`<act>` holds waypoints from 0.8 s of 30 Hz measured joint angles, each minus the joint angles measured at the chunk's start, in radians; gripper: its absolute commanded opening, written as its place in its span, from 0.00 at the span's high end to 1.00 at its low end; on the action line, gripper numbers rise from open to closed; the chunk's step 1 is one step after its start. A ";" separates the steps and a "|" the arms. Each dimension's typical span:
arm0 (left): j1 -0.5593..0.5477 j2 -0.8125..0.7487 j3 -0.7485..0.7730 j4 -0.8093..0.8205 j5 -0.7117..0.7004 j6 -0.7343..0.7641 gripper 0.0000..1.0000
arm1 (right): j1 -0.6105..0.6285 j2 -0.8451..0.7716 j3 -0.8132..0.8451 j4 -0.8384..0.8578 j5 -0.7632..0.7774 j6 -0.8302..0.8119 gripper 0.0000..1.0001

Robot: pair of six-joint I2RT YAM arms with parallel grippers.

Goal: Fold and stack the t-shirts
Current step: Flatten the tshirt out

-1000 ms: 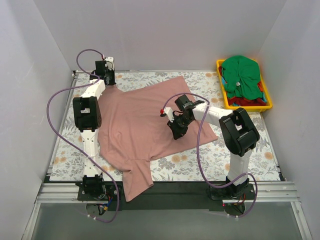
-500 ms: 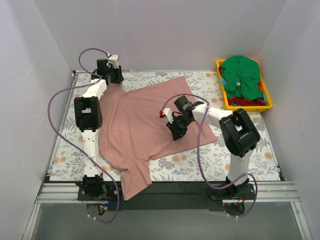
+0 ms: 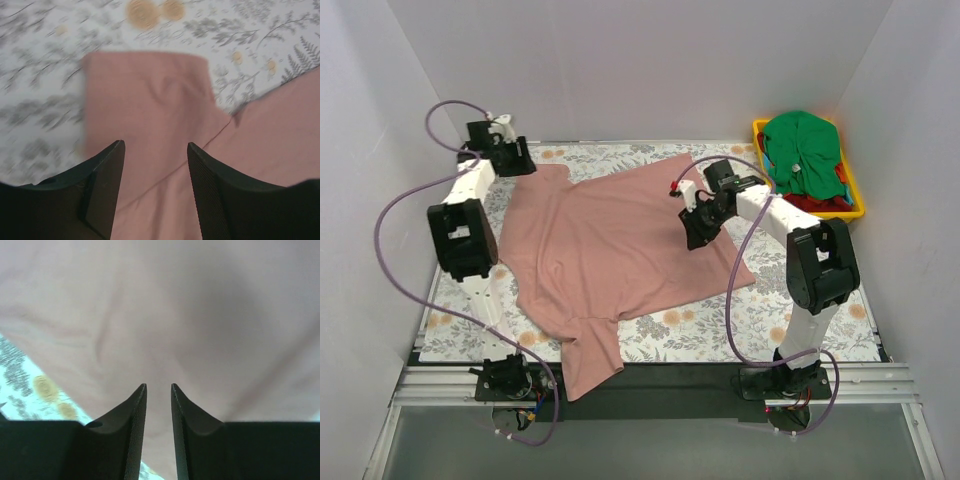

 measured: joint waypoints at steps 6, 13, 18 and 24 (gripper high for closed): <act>0.163 -0.269 -0.227 -0.176 0.005 0.055 0.60 | -0.103 0.028 0.078 0.000 0.089 -0.028 0.69; 0.173 -0.420 -0.568 -0.320 0.034 0.139 0.68 | -0.107 0.139 0.089 -0.002 0.129 -0.059 0.72; 0.171 -0.402 -0.671 -0.363 0.027 0.154 0.82 | -0.132 0.170 0.076 0.006 0.140 -0.067 0.73; 0.170 -0.208 -0.456 -0.411 0.009 0.122 0.89 | -0.180 0.175 0.075 0.022 0.126 -0.051 0.73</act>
